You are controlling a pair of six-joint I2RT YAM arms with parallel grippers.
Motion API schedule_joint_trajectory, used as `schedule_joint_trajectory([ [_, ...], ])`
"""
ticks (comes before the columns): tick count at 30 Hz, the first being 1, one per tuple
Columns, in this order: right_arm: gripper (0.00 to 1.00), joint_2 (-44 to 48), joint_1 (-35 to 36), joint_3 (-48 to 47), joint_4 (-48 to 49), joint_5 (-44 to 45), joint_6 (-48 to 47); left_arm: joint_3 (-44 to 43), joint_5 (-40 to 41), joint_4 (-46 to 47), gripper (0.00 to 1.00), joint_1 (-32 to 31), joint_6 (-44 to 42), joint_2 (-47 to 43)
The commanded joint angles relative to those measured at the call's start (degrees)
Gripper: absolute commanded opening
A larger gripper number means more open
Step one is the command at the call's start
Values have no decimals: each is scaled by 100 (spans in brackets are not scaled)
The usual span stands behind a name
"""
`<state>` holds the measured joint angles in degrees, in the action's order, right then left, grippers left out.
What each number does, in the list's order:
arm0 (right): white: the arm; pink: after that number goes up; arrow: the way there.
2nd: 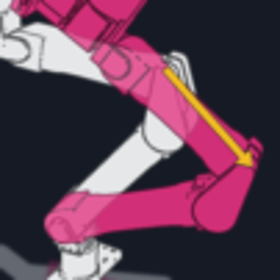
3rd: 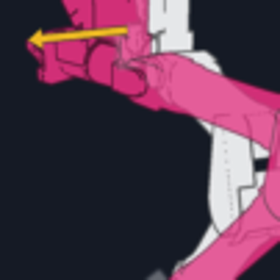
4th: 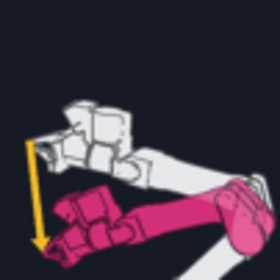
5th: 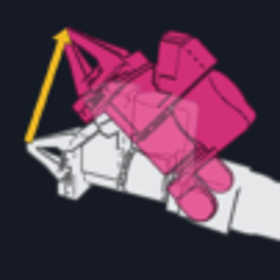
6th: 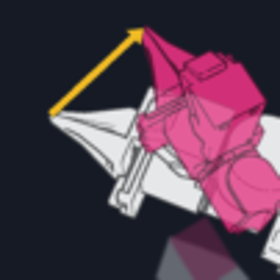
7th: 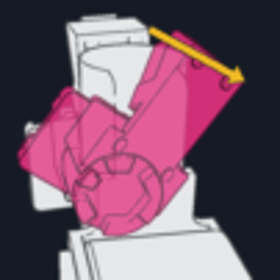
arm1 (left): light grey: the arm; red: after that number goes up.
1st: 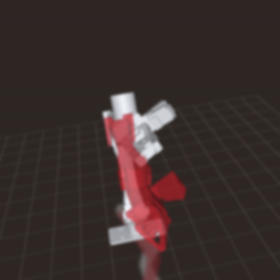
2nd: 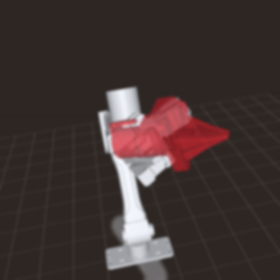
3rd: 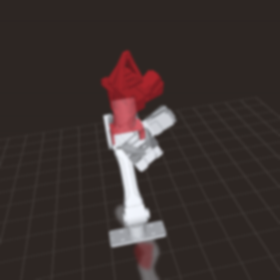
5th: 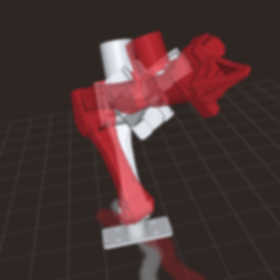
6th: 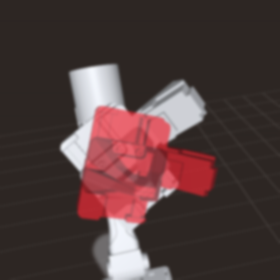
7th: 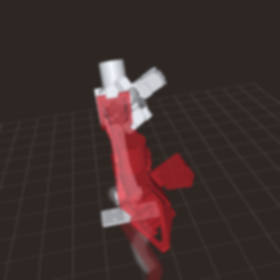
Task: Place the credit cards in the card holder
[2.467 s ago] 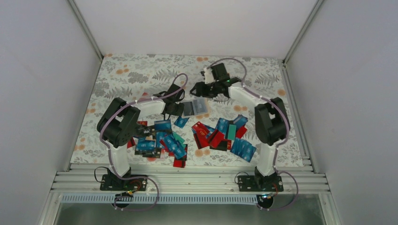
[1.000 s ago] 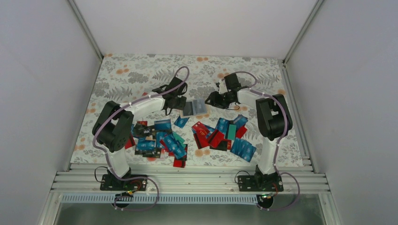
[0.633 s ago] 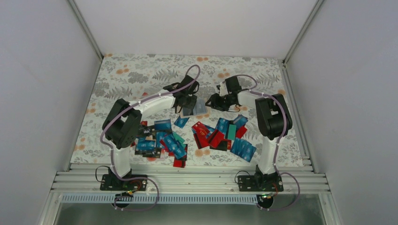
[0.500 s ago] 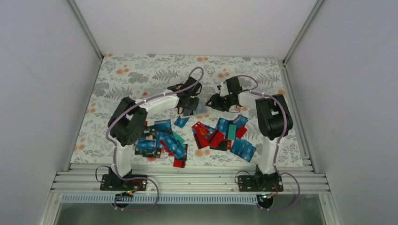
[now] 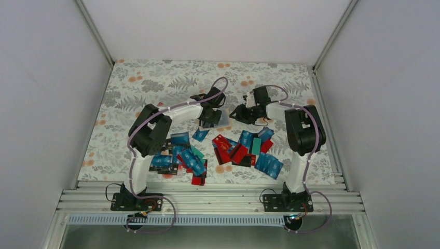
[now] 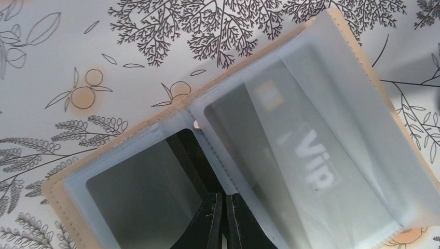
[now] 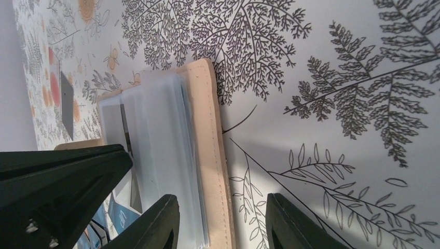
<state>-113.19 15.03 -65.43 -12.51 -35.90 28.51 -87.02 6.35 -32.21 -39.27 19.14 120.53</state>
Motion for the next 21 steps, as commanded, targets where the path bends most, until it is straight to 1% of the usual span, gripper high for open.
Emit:
schedule_joint_trajectory([
  [1, 44, 78, -36, 158, 85, -151, 96, -241, -103, -92, 4, -19, 57, 141],
  [6, 44, -40, -37, 211, 203, -541, 205, -372, -146, -149, 3, -28, 45, 334],
  [13, 44, -152, -17, 328, 458, -1414, 338, -381, -153, -110, 2, -30, 13, 380],
  [17, 44, -106, -10, 325, 458, -1503, 339, -369, -164, -122, 2, -32, -6, 340],
  [21, 44, -42, -20, 274, 347, -1343, 299, -330, -106, -178, 2, -50, 2, 202],
])
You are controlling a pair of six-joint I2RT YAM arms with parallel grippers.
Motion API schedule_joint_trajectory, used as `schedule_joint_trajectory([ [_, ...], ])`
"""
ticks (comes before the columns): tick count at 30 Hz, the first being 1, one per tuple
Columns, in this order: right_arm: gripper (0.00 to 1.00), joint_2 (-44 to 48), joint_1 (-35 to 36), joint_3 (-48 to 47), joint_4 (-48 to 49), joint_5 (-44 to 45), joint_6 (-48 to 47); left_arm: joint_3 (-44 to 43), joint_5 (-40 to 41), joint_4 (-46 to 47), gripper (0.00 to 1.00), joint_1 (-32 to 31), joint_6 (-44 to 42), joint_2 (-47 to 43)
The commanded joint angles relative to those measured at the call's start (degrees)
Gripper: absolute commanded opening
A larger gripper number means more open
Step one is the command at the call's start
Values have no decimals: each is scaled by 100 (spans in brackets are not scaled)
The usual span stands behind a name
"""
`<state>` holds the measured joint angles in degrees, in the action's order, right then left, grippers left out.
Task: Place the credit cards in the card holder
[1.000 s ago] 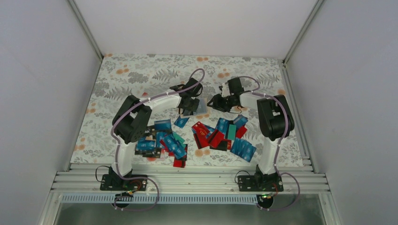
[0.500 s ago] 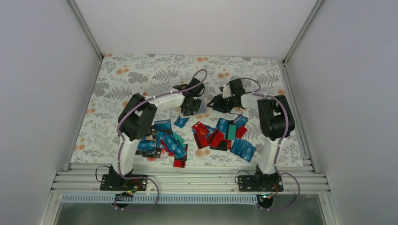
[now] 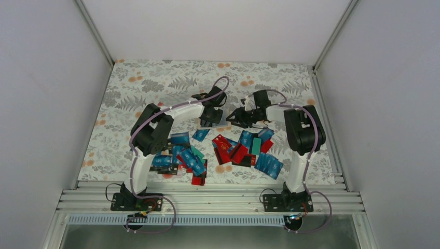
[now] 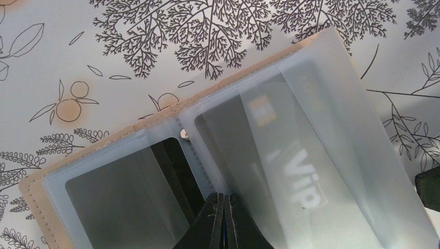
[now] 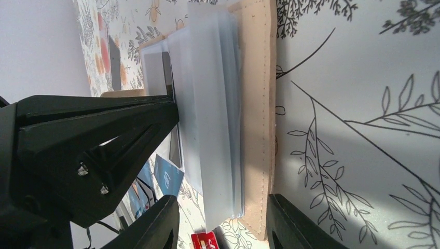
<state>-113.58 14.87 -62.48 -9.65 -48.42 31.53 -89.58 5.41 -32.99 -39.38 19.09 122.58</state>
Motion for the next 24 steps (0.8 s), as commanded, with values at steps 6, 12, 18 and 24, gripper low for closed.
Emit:
schedule_joint_trajectory([
  [6, 44, 132, -17, -56, -159, 468, -89, 20, 51, -149, 2, -87, 28, -183],
  [12, 45, 132, -16, -50, -217, 745, -115, -39, 69, -199, 2, -88, 24, -190],
  [18, 45, -73, -14, -54, -90, 617, -61, -113, -2, -177, 2, -99, 2, -64],
  [24, 45, -326, -15, -95, 80, 105, 24, -117, -92, -125, 2, -106, 6, 46],
])
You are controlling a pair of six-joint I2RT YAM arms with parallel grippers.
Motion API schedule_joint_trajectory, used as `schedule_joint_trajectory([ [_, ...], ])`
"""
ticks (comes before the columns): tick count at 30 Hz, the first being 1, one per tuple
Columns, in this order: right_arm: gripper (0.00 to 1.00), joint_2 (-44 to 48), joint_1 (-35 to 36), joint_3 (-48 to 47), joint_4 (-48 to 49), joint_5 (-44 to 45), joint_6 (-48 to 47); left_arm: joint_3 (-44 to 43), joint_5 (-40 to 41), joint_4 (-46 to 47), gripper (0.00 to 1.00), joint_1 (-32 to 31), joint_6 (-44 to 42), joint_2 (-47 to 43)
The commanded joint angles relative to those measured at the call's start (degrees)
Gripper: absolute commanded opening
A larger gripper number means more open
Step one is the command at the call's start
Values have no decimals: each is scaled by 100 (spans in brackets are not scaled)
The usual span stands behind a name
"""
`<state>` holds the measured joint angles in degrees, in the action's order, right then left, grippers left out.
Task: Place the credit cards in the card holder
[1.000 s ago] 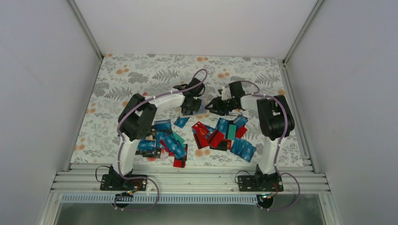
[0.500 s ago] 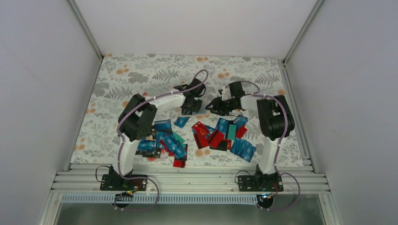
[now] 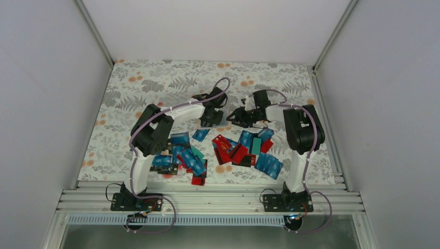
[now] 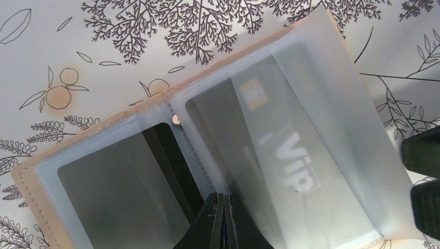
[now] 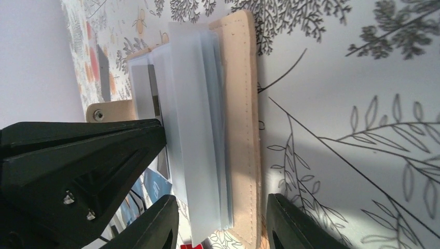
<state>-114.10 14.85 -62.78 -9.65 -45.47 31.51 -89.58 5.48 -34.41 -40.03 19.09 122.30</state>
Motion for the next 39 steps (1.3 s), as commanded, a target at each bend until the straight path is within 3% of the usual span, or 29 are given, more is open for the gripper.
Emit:
schedule_joint_trajectory([
  [1, 45, -307, -17, -71, 112, -293, 30, -113, -110, 22, 2, -42, 7, 93],
  [16, 44, -280, -44, -302, 430, -1541, 158, 35, -273, 135, 2, -53, 50, 127],
  [39, 45, -57, 165, -592, 475, -1963, 216, 283, -604, 441, 2, -10, 190, -241],
])
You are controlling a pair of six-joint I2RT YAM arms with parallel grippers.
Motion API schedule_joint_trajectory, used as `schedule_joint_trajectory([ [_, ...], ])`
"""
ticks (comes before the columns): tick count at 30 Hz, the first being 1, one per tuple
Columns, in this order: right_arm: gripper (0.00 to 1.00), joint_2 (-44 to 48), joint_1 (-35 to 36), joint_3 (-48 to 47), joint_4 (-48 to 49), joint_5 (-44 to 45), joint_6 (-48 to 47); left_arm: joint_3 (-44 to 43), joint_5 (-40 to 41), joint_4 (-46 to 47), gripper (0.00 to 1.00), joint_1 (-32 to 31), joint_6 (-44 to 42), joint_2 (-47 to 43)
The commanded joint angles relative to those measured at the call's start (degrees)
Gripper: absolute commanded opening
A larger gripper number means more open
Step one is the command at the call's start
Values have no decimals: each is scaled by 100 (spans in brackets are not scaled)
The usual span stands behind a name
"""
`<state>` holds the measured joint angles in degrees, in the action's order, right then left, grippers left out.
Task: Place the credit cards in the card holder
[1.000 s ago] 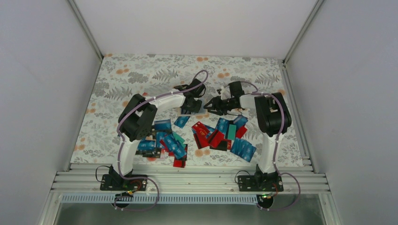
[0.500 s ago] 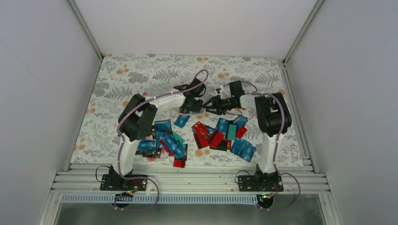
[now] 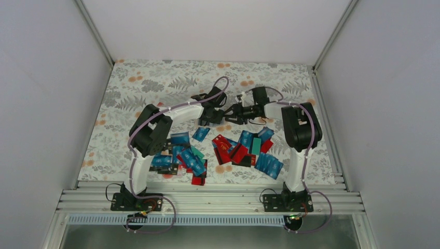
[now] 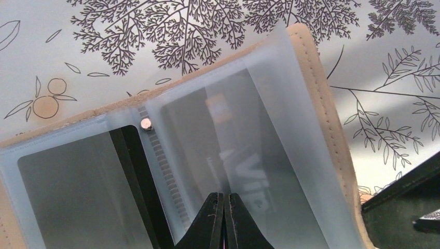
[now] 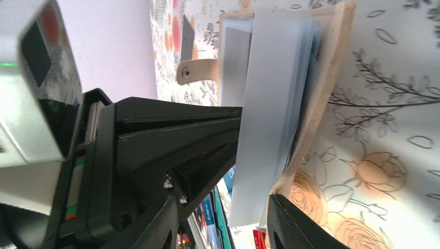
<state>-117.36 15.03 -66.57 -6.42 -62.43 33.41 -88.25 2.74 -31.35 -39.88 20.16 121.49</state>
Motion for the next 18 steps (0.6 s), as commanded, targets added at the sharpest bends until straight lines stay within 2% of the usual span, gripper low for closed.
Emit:
schedule_joint_trajectory([
  [1, 45, 281, 154, -216, 120, -259, -8, 161, -335, 130, 2, -14, 92, -194],
  [3, 44, 357, 150, -237, -188, -23, -220, 211, -321, 104, 2, 26, 122, -318],
  [9, 45, 812, 142, -242, -1227, 1931, -869, 611, -120, 65, 2, 209, 137, -891],
  [18, 46, 649, 141, -237, -1167, 2816, -622, 649, -186, 116, 2, 356, -182, -662],
])
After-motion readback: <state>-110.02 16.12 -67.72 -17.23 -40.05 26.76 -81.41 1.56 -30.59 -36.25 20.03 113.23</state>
